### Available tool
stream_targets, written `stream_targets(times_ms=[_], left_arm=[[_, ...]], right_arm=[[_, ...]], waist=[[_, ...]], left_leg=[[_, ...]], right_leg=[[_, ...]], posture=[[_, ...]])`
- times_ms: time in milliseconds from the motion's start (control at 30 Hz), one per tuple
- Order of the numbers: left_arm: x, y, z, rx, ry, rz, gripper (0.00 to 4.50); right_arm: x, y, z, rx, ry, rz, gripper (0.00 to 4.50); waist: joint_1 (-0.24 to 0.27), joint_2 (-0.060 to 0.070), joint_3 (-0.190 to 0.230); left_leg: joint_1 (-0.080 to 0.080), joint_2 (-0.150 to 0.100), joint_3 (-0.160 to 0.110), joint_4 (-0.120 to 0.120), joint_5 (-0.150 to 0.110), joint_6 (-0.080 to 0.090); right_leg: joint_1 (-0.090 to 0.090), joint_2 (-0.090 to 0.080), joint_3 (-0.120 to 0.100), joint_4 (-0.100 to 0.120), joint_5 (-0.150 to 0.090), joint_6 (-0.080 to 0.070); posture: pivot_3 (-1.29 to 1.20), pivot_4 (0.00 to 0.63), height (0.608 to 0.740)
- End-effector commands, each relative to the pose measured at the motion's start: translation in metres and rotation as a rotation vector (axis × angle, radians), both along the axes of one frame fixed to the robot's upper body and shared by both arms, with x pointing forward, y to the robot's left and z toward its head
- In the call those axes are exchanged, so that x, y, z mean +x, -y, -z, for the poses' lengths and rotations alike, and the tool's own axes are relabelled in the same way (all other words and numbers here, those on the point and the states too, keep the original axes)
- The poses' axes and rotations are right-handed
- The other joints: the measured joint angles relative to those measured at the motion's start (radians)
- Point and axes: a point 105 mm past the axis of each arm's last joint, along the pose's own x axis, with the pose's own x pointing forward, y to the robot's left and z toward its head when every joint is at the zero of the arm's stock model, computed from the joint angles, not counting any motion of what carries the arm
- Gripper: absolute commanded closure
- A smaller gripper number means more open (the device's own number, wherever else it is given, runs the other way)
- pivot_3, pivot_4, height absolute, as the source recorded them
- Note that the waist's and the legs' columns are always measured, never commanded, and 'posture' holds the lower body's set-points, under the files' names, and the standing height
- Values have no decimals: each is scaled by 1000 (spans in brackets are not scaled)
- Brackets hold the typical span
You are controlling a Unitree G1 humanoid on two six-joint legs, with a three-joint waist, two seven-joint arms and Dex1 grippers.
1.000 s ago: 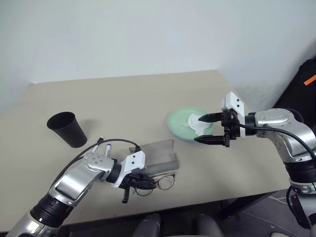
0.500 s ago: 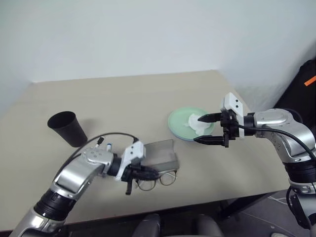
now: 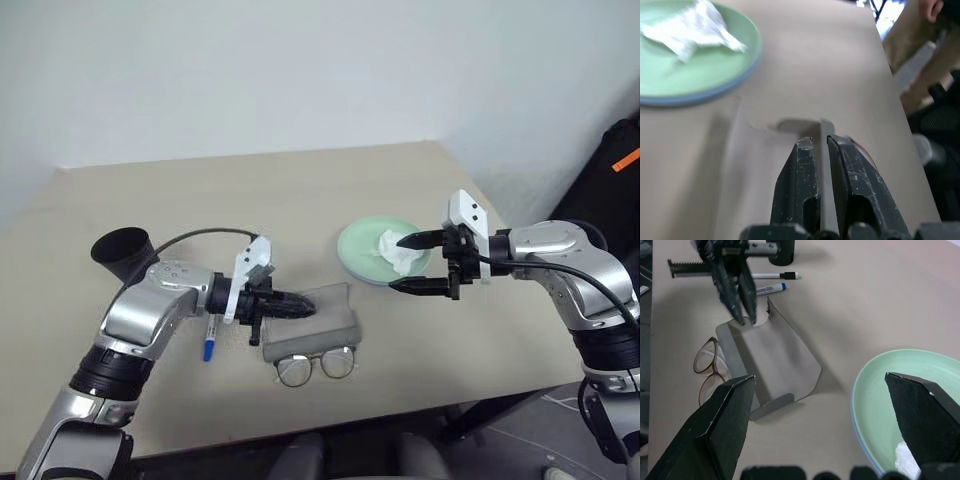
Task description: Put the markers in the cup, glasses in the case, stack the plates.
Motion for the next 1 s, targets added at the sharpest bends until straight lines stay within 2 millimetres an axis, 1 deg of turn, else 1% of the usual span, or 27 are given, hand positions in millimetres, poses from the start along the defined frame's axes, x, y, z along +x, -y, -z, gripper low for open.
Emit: stream_targets(times_ms=[33, 133, 233, 267, 300, 333, 467, 600, 767, 867, 1000], left_arm=[[-12, 3, -5, -9, -37, 47, 3631], [-17, 3, -1, 21, -42, 50, 2648], [-15, 3, 4, 55, 27, 40, 1607], [-15, 4, 5, 62, 41, 43, 1312], [-17, 4, 6, 62, 44, 49, 924], [-18, 5, 7, 62, 49, 57, 667], [-24, 6, 16, 83, 60, 89, 667], [-35, 11, 16, 55, 27, 129, 667], [-42, 11, 20, 62, -5, 153, 667], [-46, 13, 26, 72, -23, 167, 667], [-47, 13, 37, 106, -25, 171, 667]], right_arm=[[1, -2, -14, 12, 61, -7, 0], [0, -2, -13, 13, 59, -10, 0], [0, -2, -13, 12, 59, -12, 0], [0, -3, -13, 13, 60, -13, 0], [0, -3, -13, 13, 60, -14, 0], [0, -4, -13, 13, 60, -15, 0], [1, -5, -13, 14, 61, -18, 0], [0, -5, -13, 15, 62, -16, 0], [0, -4, -12, 14, 63, -12, 0], [0, -4, -12, 15, 63, -10, 0], [0, -4, -12, 17, 65, -7, 0]], waist=[[0, 0, 0], [2, 0, 0], [1, 0, 0], [1, 0, 0], [1, 0, 0], [1, 0, 0], [1, 0, 0], [1, 0, 0], [1, 0, 0], [1, 0, 0], [1, 0, 0]], left_leg=[[0, 0, 0, 0, 0, 0], [0, 0, -1, 0, 0, 0], [0, 0, -1, 0, 0, 0], [0, 0, -1, 0, 0, 0], [0, 0, -1, 0, 0, 0], [0, 0, -1, 0, 0, 0], [0, 0, 0, 0, 0, 0], [0, 0, -1, 0, 0, 0], [0, 0, 0, 0, 0, 0], [0, 0, 0, 0, 0, 0], [0, 0, 0, 0, 0, 0]], right_leg=[[0, 0, 0, 0, 0, 0], [0, 0, 0, 0, 0, 0], [1, 0, 0, 0, 0, 0], [0, 0, 0, 0, 0, 0], [0, 0, 0, 0, 0, 0], [0, 0, 0, 0, 0, 0], [0, 0, 0, 0, 0, 0], [0, 0, 0, 0, 0, 0], [0, 0, 0, 0, 0, 0], [0, 0, 0, 0, 0, 0], [0, 0, 0, 0, 0, 0]], posture=[[0, 0, 698], [0, 0, 698], [0, 0, 698], [0, 0, 698], [0, 0, 698], [0, 0, 698], [0, 0, 698], [0, 0, 698], [0, 0, 698], [0, 0, 698], [0, 0, 698]])
